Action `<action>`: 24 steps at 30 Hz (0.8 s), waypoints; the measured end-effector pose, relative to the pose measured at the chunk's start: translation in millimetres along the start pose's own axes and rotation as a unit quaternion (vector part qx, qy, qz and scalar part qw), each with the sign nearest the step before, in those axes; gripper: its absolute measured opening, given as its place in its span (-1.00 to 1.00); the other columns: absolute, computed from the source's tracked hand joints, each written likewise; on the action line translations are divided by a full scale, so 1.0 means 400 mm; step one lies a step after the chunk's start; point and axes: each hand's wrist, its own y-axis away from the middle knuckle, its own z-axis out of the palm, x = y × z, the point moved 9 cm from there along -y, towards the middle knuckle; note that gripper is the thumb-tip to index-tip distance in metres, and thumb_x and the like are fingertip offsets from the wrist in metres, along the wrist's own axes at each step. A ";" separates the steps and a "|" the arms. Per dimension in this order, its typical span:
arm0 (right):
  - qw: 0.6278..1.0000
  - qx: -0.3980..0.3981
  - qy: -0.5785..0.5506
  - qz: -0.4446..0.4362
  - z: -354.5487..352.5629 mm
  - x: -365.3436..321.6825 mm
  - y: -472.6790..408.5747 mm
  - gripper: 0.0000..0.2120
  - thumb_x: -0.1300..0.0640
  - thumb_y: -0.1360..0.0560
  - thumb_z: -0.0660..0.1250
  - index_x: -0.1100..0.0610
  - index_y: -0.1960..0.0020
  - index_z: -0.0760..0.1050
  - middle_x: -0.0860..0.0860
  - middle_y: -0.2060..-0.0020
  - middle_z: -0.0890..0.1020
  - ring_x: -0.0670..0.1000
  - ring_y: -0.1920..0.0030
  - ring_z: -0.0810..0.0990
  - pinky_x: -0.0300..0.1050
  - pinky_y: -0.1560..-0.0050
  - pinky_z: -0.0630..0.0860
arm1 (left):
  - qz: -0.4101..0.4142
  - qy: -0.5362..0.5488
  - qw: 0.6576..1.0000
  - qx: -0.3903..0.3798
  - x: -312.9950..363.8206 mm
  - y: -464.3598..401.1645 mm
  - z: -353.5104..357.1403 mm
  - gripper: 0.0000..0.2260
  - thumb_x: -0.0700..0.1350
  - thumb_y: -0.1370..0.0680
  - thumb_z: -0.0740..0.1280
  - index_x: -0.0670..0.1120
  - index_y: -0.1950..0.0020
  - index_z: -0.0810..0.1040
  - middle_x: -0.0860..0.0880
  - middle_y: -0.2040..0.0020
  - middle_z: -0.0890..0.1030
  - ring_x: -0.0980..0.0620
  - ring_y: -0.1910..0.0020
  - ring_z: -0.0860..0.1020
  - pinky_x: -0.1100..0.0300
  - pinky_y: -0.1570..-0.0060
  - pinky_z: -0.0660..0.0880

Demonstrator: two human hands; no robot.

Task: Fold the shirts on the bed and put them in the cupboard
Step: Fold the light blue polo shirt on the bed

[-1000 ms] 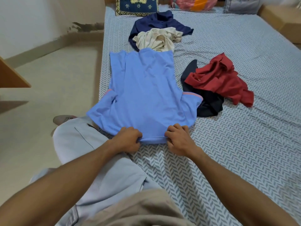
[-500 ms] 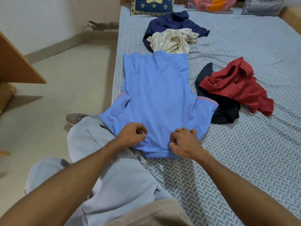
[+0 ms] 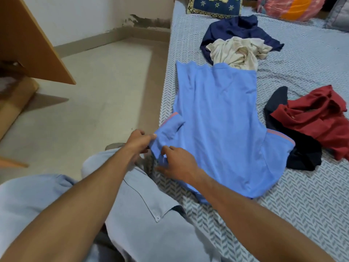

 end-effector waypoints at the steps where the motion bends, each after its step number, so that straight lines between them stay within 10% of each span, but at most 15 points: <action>1: 1.000 -0.004 0.007 0.005 0.016 -0.010 -0.013 -0.65 -0.08 -0.47 0.37 0.11 -0.14 0.47 0.12 0.00 0.64 0.24 -0.01 0.61 0.08 0.15 0.46 | -0.015 0.016 1.000 -0.018 -0.014 -0.012 -0.003 -0.73 -0.06 -0.51 0.47 -0.12 -0.12 0.51 -0.17 0.08 0.61 -0.06 0.27 0.55 0.17 0.33 0.43; 7: 0.999 -0.010 0.000 -0.046 0.053 -0.047 -0.018 -0.79 0.07 -0.47 0.19 0.13 0.07 0.55 0.11 0.18 0.59 0.23 0.16 0.59 0.11 0.27 0.46 | -0.083 0.093 0.991 -0.057 -0.063 -0.008 -0.006 -0.84 -0.28 -0.49 0.40 -0.16 0.29 0.53 -0.07 0.41 0.48 0.03 0.48 0.34 0.24 0.47 0.30; 18: 0.991 -0.065 -0.088 -0.082 0.023 -0.060 0.007 -0.87 0.12 -0.26 0.26 0.04 0.23 0.56 -0.04 0.33 0.62 0.04 0.30 0.56 -0.15 0.26 0.37 | -0.148 0.165 0.959 -0.177 -0.089 0.034 0.053 -0.87 -0.13 -0.57 0.33 -0.16 -0.05 0.61 -0.15 0.10 0.65 -0.07 0.26 0.59 0.13 0.28 0.54; 24: 0.993 0.004 -0.119 0.006 -0.039 -0.001 -0.093 -0.73 -0.05 -0.33 0.23 0.00 0.07 0.60 -0.12 0.31 0.60 -0.03 0.25 0.58 -0.06 0.13 0.53 | -0.135 0.239 0.958 -0.085 -0.100 0.004 0.000 -0.85 -0.30 -0.36 0.38 -0.18 0.09 0.58 -0.18 0.19 0.64 -0.10 0.30 0.59 0.20 0.41 0.57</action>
